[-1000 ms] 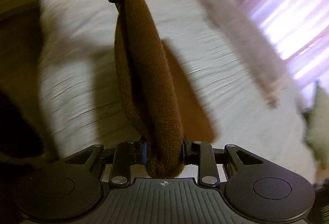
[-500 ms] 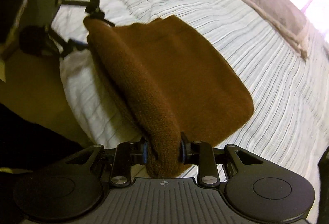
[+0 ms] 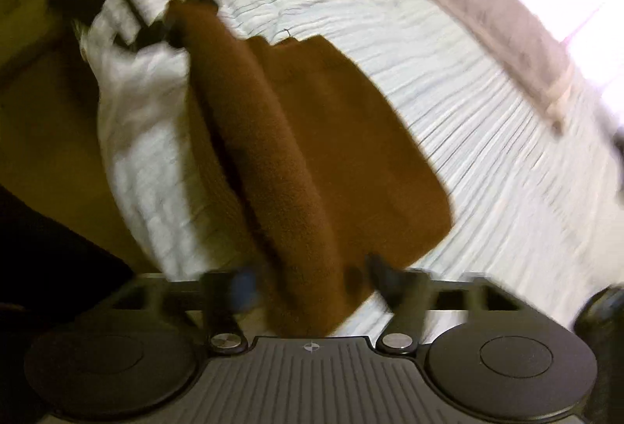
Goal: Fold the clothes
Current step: 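Carry the lifted cardigan with both tools toward the dark clothes stack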
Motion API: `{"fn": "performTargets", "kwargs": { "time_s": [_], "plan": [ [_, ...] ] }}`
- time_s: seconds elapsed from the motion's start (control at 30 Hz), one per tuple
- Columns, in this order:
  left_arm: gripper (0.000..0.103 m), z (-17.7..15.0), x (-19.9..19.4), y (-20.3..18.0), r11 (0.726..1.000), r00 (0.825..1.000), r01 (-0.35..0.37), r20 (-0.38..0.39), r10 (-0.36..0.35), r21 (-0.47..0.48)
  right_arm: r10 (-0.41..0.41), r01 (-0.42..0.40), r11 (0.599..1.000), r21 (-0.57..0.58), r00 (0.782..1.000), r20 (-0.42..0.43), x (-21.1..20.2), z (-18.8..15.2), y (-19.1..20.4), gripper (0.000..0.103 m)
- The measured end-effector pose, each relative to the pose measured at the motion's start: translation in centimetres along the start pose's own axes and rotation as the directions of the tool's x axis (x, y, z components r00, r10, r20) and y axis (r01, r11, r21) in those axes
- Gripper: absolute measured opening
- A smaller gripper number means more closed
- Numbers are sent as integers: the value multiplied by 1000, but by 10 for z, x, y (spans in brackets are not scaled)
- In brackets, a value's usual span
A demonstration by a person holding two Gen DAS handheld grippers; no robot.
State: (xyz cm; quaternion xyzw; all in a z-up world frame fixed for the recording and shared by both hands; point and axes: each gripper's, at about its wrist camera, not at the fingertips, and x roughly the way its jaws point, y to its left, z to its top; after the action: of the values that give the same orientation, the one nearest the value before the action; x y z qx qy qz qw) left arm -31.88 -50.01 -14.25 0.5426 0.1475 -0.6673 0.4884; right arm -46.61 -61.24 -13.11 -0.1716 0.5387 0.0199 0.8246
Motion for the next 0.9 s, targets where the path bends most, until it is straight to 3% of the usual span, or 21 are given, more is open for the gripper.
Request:
{"fn": "performTargets", "kwargs": {
  "time_s": [0.13, 0.27, 0.3, 0.33, 0.37, 0.63, 0.9],
  "plan": [
    [21, 8, -6, 41, 991, 996, 92, 17, -90, -99, -64, 72, 989, -131, 996, 65, -1, 0, 30, 81],
    [21, 16, -8, 55, 986, 991, 135, 22, -133, -95, -126, 143, 967, -213, 988, 91, 18, 7, 53, 79],
    [21, 17, -8, 57, 986, 990, 142, 18, -141, -82, -138, 152, 964, -219, 987, 76, 21, 8, 52, 70],
    [21, 18, -8, 58, 987, 989, 148, 15, -147, -69, -127, 135, 971, -198, 990, 55, 21, 10, 46, 35],
    [21, 19, -10, 58, 987, 988, 151, 12, -151, -47, -115, 120, 977, -174, 993, 35, 19, 11, 40, 26],
    [21, 45, -61, 73, 980, 987, 154, 35, -159, 124, -121, 122, 991, -54, 992, 26, -66, 36, -34, 22],
    [21, 107, -99, 107, 968, 987, 65, 128, -99, 243, -195, 196, 981, -5, 980, 23, -131, 39, -71, 22]
  ]
}}
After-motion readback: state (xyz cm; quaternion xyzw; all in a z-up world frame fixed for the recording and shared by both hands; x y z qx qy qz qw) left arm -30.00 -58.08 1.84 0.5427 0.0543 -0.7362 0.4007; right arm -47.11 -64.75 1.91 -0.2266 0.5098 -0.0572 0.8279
